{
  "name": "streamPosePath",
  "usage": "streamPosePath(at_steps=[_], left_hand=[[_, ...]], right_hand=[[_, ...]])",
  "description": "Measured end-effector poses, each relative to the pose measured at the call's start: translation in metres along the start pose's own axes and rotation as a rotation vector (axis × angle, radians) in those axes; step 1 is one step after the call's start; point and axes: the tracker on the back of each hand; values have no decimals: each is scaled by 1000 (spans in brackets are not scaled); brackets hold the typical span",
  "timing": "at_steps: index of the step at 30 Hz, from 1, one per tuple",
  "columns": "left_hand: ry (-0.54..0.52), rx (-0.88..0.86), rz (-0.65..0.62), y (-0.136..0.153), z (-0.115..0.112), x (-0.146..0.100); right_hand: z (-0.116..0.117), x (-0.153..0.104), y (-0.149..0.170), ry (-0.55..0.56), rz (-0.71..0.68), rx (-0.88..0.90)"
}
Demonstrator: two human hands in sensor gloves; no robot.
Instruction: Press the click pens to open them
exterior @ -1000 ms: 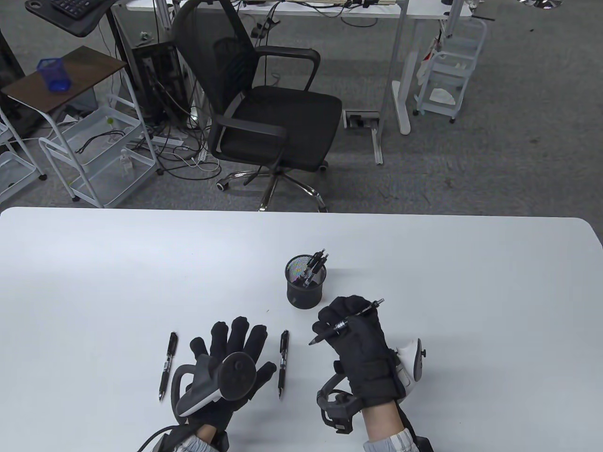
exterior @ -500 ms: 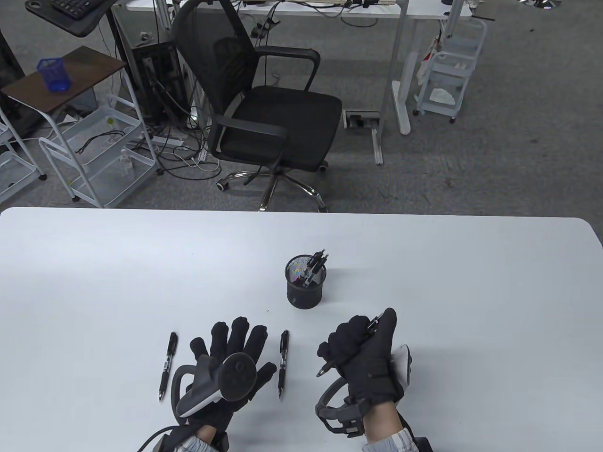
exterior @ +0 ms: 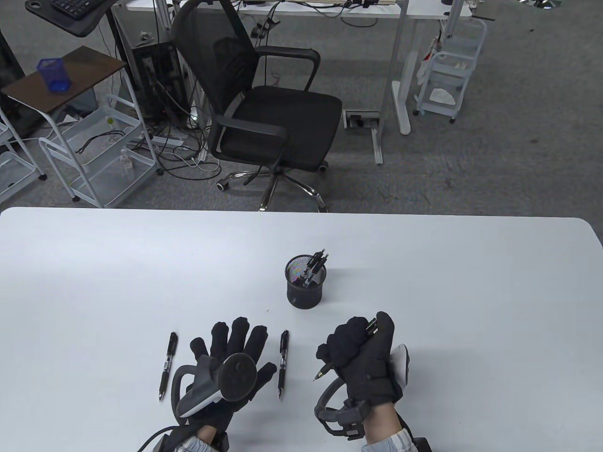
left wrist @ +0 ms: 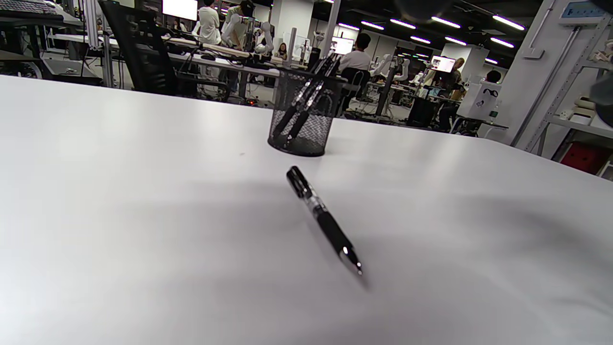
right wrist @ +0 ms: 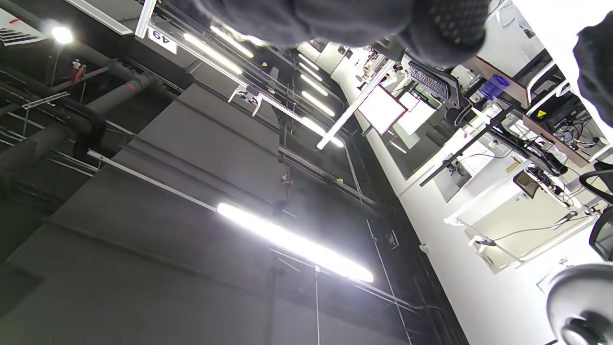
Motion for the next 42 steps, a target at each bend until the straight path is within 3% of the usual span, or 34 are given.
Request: streamPosePath(at_steps=[42], left_hand=[[2, -3, 2, 0, 2, -1]], right_hand=[[5, 1, -1, 3, -7, -27]])
Point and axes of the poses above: the tracker on the back of each hand, its own y axis roughly to the little-finger side, its own x axis roughly from the wrist to the fingertips, z = x × y, and after that the axes turned 2 degrees about z, right-handed
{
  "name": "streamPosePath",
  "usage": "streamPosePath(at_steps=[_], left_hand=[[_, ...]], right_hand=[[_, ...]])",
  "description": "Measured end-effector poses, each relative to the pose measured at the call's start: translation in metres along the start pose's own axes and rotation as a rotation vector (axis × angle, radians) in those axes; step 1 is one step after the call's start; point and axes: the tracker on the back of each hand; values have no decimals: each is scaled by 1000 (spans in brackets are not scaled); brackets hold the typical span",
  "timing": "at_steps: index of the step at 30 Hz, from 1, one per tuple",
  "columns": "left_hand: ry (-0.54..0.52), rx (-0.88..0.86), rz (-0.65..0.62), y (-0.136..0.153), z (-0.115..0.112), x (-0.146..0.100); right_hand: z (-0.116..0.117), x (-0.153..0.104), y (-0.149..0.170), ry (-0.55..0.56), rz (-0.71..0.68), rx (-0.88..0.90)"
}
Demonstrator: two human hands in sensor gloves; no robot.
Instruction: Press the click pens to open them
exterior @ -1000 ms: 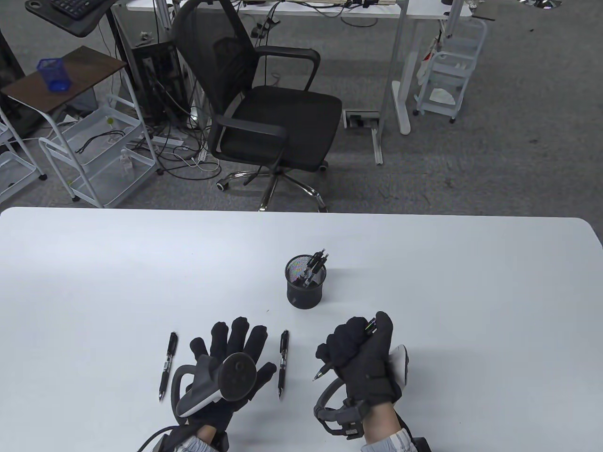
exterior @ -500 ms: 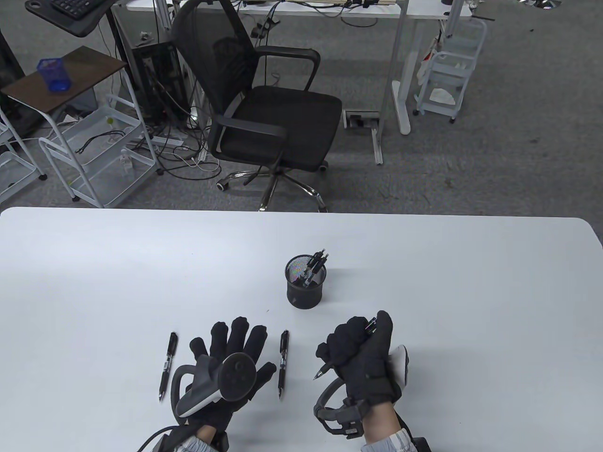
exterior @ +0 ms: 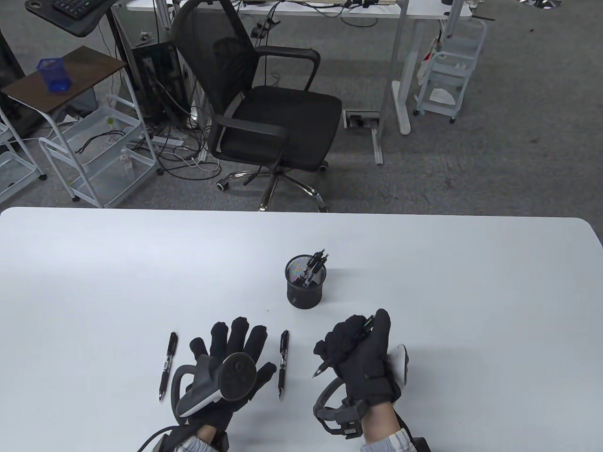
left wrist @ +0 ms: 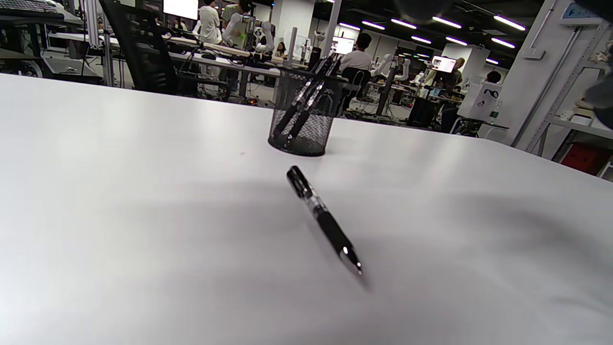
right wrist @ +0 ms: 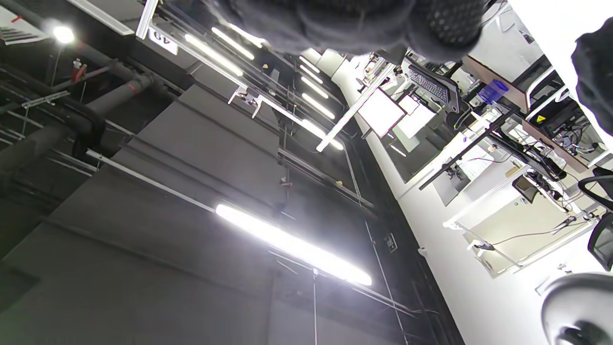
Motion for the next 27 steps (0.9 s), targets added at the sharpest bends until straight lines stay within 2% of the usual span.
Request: streamPosePath(at_steps=[5, 10, 14, 16, 21, 24, 27], left_hand=[[2, -1, 0, 0, 0, 0], [0, -2, 0, 0, 0, 0], [0, -2, 0, 0, 1, 0], [-1, -2, 0, 0, 1, 0], [-1, -2, 2, 0, 1, 0], [1, -1, 0, -1, 1, 0], [2, -1, -3, -2, 1, 0]], right_hand=[[8, 3, -9, -107, -6, -125], [14, 3, -20, -55, -42, -367], [20, 4, -28, -66, -86, -605], [22, 4, -30, -74, -92, -662], [24, 6, -32, -68, -33, -781], [21, 7, -34, -51, -4, -942], [15, 9, -34, 43, -9, -1028]])
Point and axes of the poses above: the tracker on the back of each hand, its own y axis roughly to the little-finger side, its own x axis roughly from the wrist to the fingertips, z = x × y, and after that the axes turned 2 degrees about z, right-handed
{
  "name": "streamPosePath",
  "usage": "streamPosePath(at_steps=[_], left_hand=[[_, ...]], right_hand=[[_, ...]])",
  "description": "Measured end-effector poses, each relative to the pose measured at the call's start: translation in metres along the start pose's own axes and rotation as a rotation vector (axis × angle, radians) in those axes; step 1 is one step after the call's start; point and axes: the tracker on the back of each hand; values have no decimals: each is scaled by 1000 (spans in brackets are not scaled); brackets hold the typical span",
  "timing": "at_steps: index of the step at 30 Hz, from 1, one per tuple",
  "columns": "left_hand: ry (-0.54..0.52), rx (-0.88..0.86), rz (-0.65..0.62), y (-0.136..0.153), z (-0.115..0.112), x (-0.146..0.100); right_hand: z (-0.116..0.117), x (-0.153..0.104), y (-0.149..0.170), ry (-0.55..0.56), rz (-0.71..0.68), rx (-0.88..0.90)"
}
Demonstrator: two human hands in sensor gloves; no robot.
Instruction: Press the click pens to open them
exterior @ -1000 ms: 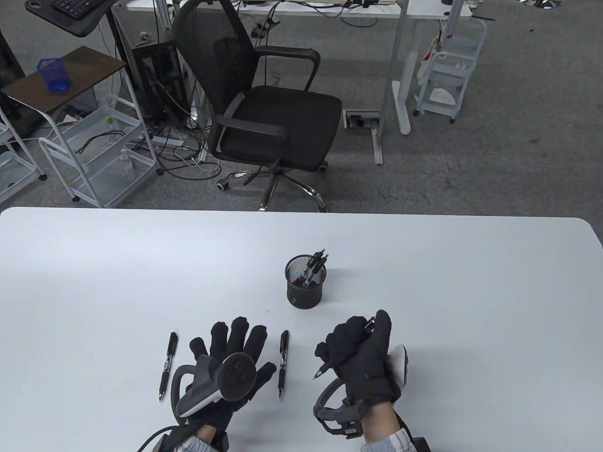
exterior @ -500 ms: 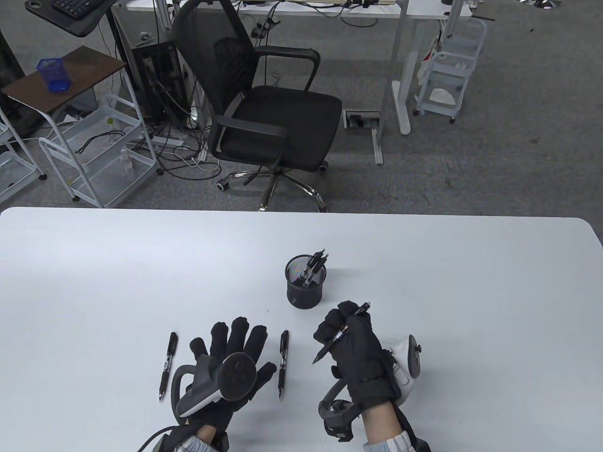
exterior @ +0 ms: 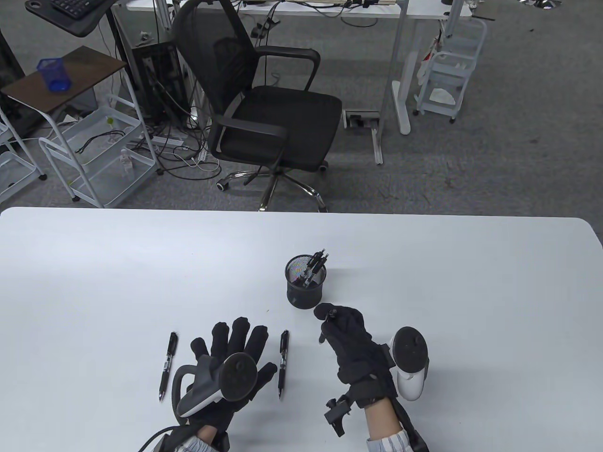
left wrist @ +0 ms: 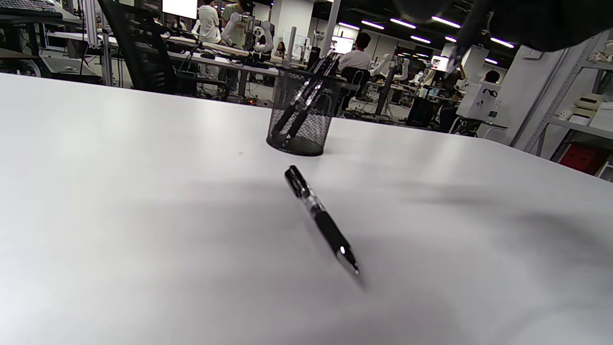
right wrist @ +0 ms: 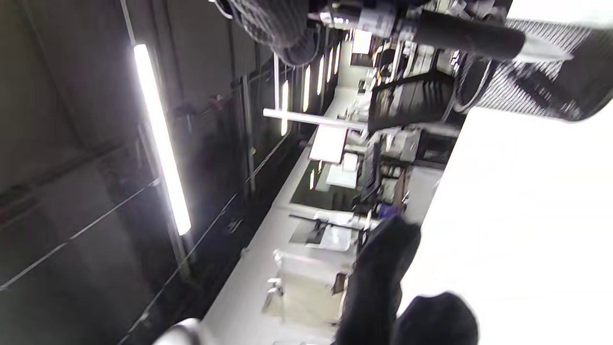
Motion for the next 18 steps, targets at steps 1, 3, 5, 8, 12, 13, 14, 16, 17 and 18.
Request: streamPosePath(at_steps=[1, 3, 5, 8, 12, 13, 14, 16, 17, 18], left_hand=[[1, 0, -1, 0, 0, 0], [2, -3, -2, 0, 0, 0], [3, -4, -2, 0, 0, 0], [0, -8, -2, 1, 0, 0], [-3, -13, -2, 1, 1, 0], [-3, -13, -3, 1, 1, 0], [-3, -13, -3, 1, 1, 0], [0, -14, -2, 1, 0, 0], [4, -17, -3, 2, 0, 0], [6, -20, -3, 2, 0, 1]], right_hand=[[0, 1, 1, 4, 11, -11], [-1, 3, 8, -15, 37, -64], [0, 5, 13, -19, 61, -94], [2, 9, 23, -42, 117, -139], [5, 17, 40, -129, 243, -194], [7, 20, 46, -138, 279, -233], [8, 21, 50, -143, 301, -257], [11, 27, 61, -163, 364, -309], [12, 30, 67, -168, 403, -340], [13, 32, 71, -168, 433, -365]])
Point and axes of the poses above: the tracker on the back of each hand, its own y axis roughly to the little-finger side, its own x axis roughly from the wrist to the fingertips, z = x × y, and after that the axes turned 2 degrees about z, right-handed
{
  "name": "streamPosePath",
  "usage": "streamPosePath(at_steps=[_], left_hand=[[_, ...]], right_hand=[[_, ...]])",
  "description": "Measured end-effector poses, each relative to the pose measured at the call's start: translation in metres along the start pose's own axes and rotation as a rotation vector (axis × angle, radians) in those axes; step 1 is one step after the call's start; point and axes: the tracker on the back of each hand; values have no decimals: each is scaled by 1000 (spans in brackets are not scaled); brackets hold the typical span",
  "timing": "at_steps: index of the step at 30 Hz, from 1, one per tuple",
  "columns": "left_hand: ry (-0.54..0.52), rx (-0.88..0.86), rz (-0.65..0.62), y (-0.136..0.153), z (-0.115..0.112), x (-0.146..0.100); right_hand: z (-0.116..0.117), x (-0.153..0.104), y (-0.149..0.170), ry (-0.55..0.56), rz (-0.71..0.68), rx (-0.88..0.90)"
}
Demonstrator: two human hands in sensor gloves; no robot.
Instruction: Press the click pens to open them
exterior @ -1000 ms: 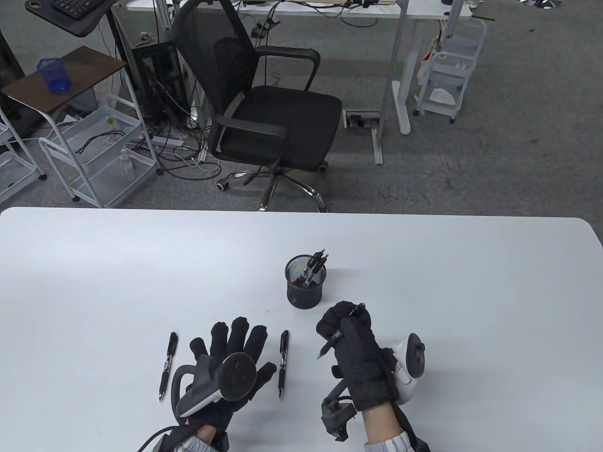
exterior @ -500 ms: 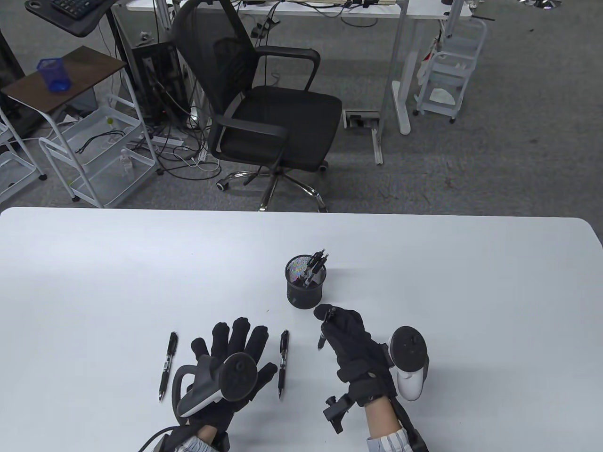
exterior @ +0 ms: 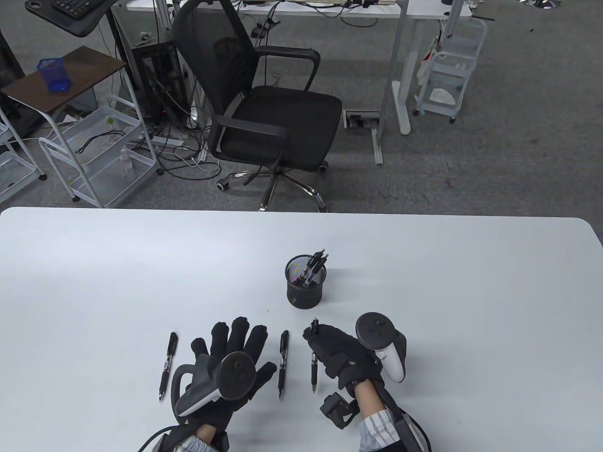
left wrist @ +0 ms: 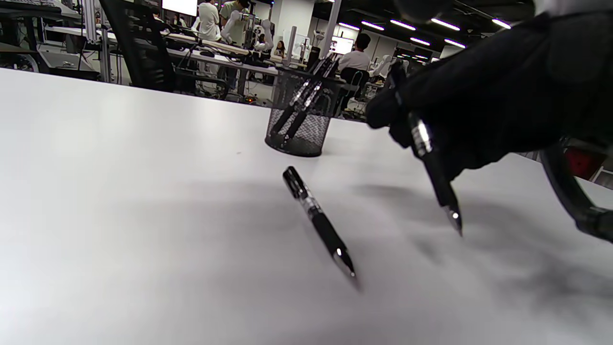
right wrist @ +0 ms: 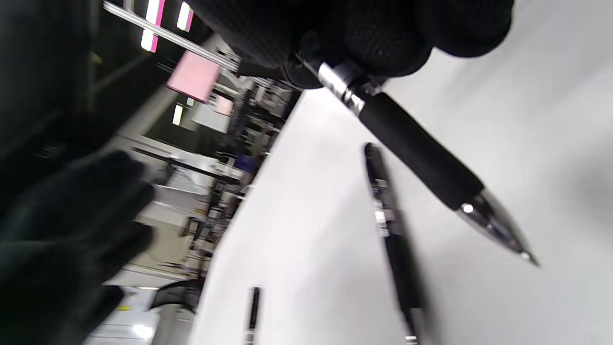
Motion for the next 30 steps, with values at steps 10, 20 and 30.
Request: streamPosePath(at_steps=[10, 20, 30], left_hand=[[9, -3, 10, 2, 0, 1], [14, -16, 8, 4, 1, 2], [14, -23, 6, 5, 1, 2]], right_hand=[[21, 37, 6, -43, 216, -160], [37, 50, 2, 13, 263, -337], [56, 56, -12, 26, 346, -591]])
Point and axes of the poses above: the tracker on the back of each hand, its own y axis roughly to the little-finger side, its own x axis roughly from the wrist to the fingertips, z = x × y, and after that the axes turned 2 degrees about z, right-handed
